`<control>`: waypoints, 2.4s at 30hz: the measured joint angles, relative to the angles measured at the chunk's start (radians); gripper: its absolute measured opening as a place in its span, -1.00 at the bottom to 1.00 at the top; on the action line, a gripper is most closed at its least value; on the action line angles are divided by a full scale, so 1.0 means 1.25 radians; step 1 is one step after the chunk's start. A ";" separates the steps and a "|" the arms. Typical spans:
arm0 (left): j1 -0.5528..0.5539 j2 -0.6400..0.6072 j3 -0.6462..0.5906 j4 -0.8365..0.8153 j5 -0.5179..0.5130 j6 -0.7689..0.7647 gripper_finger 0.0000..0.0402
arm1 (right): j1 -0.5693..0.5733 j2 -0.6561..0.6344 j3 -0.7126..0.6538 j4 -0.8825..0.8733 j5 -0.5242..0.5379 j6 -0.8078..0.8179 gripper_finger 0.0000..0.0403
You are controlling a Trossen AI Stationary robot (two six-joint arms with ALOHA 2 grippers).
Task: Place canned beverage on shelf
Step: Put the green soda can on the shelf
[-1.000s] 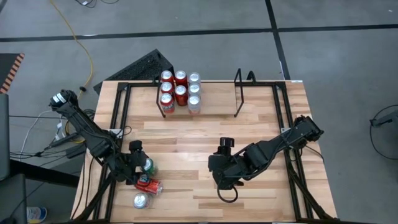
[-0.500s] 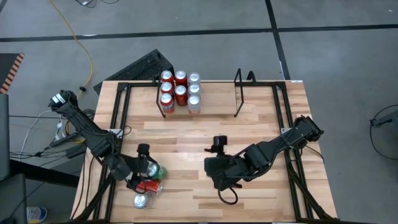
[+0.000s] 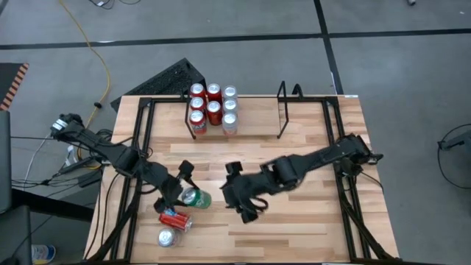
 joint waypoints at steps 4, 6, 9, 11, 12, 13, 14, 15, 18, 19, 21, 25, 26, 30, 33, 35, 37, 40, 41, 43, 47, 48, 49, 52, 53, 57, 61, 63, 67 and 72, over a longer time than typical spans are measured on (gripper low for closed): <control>0.009 0.008 0.041 -0.048 0.032 0.073 0.43 | -0.037 -0.005 -0.051 0.102 -0.089 -0.008 0.29; 0.010 0.016 0.076 -0.074 0.017 0.094 0.43 | -0.046 -0.010 -0.082 0.117 -0.101 -0.009 0.29; 0.010 0.034 0.126 -0.105 0.006 0.132 0.43 | -0.067 -0.015 -0.141 0.188 -0.124 0.001 0.29; 0.009 0.050 0.158 -0.131 0.009 0.156 0.43 | -0.082 -0.016 -0.193 0.279 -0.184 0.020 0.29; 0.009 0.060 0.171 -0.138 0.009 0.167 0.43 | -0.088 -0.015 -0.215 0.319 -0.218 0.032 0.29; 0.008 0.070 0.185 -0.144 0.010 0.172 0.44 | -0.093 -0.014 -0.234 0.350 -0.247 0.044 0.29; 0.008 0.080 0.195 -0.151 0.012 0.173 0.44 | -0.098 -0.014 -0.250 0.378 -0.266 0.060 0.29; 0.008 0.089 0.204 -0.163 0.011 0.174 0.44 | -0.100 -0.014 -0.257 0.391 -0.277 0.077 0.29; 0.009 0.120 0.218 -0.222 0.007 0.184 0.44 | -0.092 -0.029 -0.258 0.376 -0.281 0.103 0.29; 0.011 0.131 0.218 -0.238 0.003 0.187 0.44 | -0.087 -0.038 -0.258 0.372 -0.276 0.095 0.29; 0.019 0.155 0.218 -0.256 0.003 0.187 0.45 | -0.067 -0.063 -0.257 0.340 -0.218 0.055 0.29; 0.046 0.204 0.219 -0.273 0.045 0.172 0.45 | -0.020 -0.095 -0.256 0.292 -0.077 -0.052 0.29; 0.055 0.216 0.219 -0.272 0.058 0.173 0.45 | -0.010 -0.096 -0.256 0.289 -0.056 -0.077 0.29; 0.079 0.247 0.219 -0.252 0.070 0.169 0.45 | 0.009 -0.095 -0.256 0.282 -0.018 -0.104 0.29; 0.081 0.248 0.241 -0.252 0.068 0.180 0.45 | 0.006 -0.095 -0.256 0.264 -0.026 -0.047 0.29; 0.078 0.242 0.271 -0.255 0.079 0.207 0.46 | -0.004 -0.095 -0.263 0.260 -0.059 -0.012 0.29; 0.066 0.239 0.315 -0.263 0.091 0.226 0.46 | -0.021 -0.098 -0.276 0.281 -0.107 0.018 0.29; 0.031 0.240 0.381 -0.283 0.092 0.264 0.46 | -0.052 -0.109 -0.315 0.395 -0.224 0.062 0.29; 0.016 0.240 0.396 -0.292 0.085 0.280 0.46 | -0.061 -0.109 -0.326 0.432 -0.250 0.074 0.29; -0.014 0.240 0.408 -0.304 0.066 0.313 0.46 | -0.077 -0.110 -0.346 0.453 -0.266 0.101 0.29; -0.071 0.243 0.414 -0.304 -0.015 0.383 0.46 | -0.090 -0.108 -0.376 0.512 -0.265 0.116 0.29; -0.082 0.243 0.415 -0.303 -0.044 0.403 0.46 | -0.092 -0.108 -0.377 0.532 -0.265 0.116 0.29; -0.088 0.245 0.415 -0.303 -0.073 0.422 0.46 | -0.095 -0.108 -0.377 0.544 -0.269 0.114 0.29; -0.095 0.252 0.415 -0.300 -0.124 0.437 0.46 | -0.096 -0.108 -0.377 0.565 -0.276 0.096 0.29; -0.092 0.255 0.415 -0.300 -0.126 0.433 0.46 | -0.095 -0.108 -0.377 0.562 -0.282 0.093 0.29; -0.088 0.257 0.415 -0.300 -0.122 0.431 0.46 | -0.094 -0.108 -0.377 0.563 -0.321 0.053 0.29; -0.089 0.257 0.415 -0.299 -0.122 0.471 0.46 | -0.094 -0.108 -0.377 0.577 -0.320 0.035 0.30; -0.088 0.257 0.415 -0.299 -0.122 0.476 0.46 | -0.096 -0.108 -0.377 0.577 -0.319 0.035 0.32; -0.082 0.258 0.415 -0.298 -0.122 0.482 0.46 | -0.111 -0.090 -0.377 0.596 -0.319 0.057 0.44; -0.070 0.258 0.415 -0.297 -0.122 0.496 0.46 | -0.112 -0.077 -0.374 0.657 -0.316 0.080 0.69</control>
